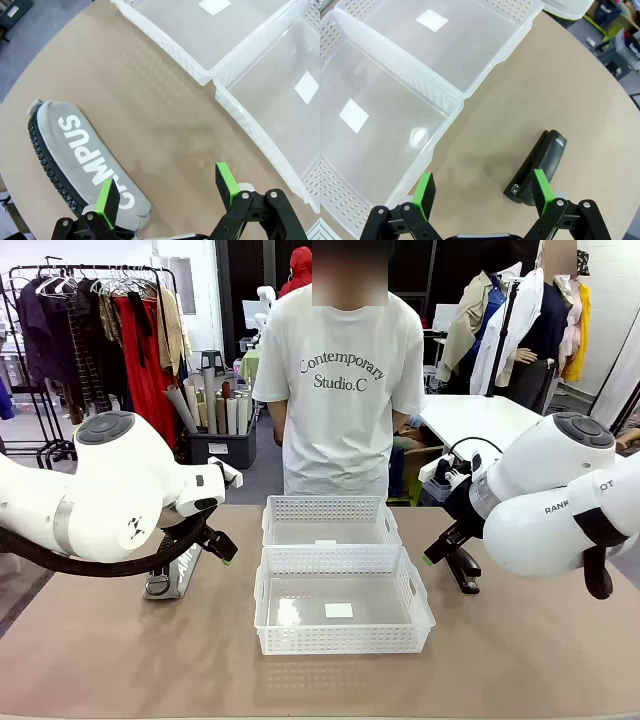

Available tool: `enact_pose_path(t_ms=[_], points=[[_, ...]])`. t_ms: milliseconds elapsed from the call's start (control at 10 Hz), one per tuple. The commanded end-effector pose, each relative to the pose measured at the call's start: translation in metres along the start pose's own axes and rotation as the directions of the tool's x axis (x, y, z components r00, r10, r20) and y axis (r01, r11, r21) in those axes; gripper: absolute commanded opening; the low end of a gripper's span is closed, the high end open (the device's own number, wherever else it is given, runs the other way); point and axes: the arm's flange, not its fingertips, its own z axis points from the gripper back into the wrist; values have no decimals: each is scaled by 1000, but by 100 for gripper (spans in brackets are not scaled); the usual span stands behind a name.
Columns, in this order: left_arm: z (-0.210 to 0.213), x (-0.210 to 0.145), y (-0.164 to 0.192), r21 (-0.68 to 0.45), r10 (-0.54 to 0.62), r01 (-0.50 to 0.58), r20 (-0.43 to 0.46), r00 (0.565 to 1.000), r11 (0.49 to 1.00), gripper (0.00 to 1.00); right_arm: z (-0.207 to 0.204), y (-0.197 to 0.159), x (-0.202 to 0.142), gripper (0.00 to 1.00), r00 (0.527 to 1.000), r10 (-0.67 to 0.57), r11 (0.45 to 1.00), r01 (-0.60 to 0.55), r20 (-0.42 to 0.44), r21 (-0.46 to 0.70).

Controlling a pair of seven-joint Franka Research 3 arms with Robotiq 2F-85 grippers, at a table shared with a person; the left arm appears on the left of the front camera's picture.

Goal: Distribute items into two baskets.
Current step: Pick up the Pencil pouch that the person points to.

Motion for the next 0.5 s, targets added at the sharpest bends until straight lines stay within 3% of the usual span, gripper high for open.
enact_pose_path(t_ms=[0,400], points=[[0,0,0,0,0,0,0,1000,1000,100,0,0,0,100,1000,0,1000,0,0,0],[0,0,0,0,0,0,0,1000,1000,100,0,0,0,100,1000,0,1000,0,0,0]])
